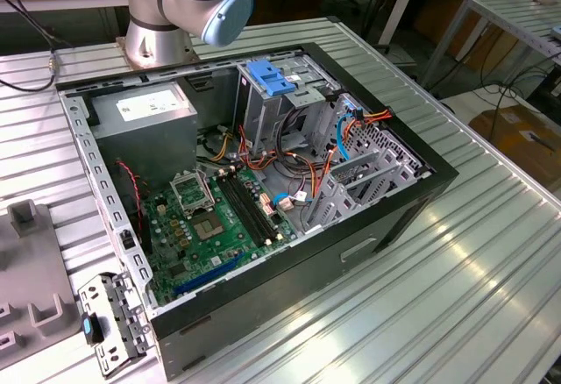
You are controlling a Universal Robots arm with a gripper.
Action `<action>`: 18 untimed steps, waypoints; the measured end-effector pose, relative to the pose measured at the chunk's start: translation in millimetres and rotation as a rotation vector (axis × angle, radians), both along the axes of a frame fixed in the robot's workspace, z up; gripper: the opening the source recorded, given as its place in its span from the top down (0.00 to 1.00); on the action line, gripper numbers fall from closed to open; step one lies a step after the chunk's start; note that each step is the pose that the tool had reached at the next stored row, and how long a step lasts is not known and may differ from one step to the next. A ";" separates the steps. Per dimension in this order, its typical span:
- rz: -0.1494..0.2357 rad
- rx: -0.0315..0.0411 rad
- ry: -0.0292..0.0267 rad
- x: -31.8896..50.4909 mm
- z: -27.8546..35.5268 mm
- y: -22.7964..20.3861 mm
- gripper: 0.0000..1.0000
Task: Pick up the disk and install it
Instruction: 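Pick up the disk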
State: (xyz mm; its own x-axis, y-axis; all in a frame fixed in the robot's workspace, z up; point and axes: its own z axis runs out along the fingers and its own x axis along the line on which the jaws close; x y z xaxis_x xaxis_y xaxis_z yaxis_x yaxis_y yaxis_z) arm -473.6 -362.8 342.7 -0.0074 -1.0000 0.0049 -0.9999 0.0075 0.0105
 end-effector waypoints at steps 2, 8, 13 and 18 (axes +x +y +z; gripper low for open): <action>0.000 -0.0018 0.0000 0.0 4.0 0.0 0.63; 0.000 -0.0054 -0.0002 0.0 11.7 0.0 0.63; 0.000 -0.0055 0.0000 0.0 11.8 0.0 0.63; 0.000 -0.0055 0.0000 0.0 12.5 0.0 0.63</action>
